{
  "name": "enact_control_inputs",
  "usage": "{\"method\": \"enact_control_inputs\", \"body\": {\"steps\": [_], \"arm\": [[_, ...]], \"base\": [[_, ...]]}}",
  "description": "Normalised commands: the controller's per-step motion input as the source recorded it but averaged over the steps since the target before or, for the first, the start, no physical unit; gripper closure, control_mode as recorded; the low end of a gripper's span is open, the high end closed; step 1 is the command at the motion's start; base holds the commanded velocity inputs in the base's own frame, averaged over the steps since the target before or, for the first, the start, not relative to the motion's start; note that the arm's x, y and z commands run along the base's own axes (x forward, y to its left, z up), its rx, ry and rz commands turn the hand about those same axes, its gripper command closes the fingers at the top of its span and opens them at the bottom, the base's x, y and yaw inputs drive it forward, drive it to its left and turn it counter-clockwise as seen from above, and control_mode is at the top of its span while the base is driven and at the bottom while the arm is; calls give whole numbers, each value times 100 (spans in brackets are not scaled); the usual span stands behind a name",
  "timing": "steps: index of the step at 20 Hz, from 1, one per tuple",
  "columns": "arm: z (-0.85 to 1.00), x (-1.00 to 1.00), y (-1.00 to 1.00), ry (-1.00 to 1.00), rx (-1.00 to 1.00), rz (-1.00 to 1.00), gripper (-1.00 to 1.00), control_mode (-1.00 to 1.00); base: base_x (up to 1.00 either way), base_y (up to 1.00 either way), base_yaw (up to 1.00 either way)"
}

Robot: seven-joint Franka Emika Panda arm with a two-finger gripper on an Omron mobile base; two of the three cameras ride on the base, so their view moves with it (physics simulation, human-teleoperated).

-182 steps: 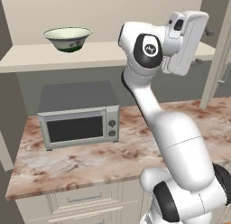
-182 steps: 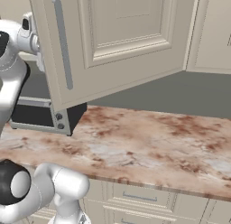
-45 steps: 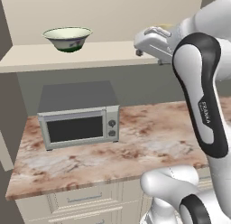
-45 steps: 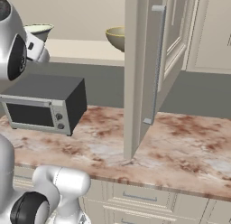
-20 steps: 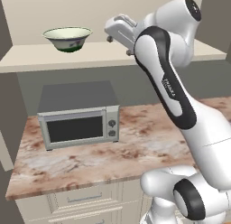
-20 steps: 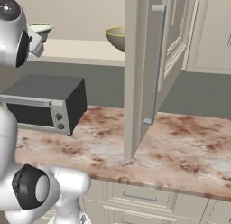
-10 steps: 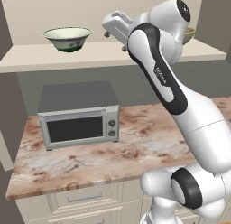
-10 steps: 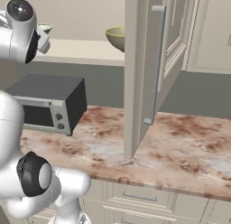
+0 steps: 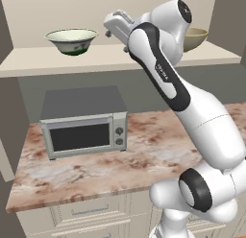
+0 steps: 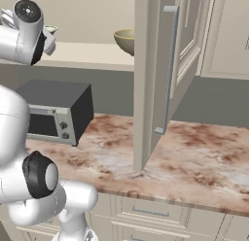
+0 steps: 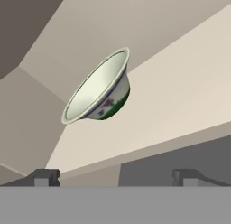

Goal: Move the bowls from the cabinet to the plates on the dining table.

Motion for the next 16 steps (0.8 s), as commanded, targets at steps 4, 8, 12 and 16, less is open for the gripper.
{"method": "enact_control_inputs", "body": {"steps": [4, 8, 12, 16], "arm": [[0, 38, 14, 0, 0, 0, -100, -100], [0, 39, 18, 0, 0, 0, -100, -100], [0, 38, 18, 0, 0, 0, -100, -100], [0, 34, 16, 0, 0, 0, -100, -100]], "base": [[0, 0, 0], [0, 0, 0], [0, 0, 0], [0, 0, 0]]}}
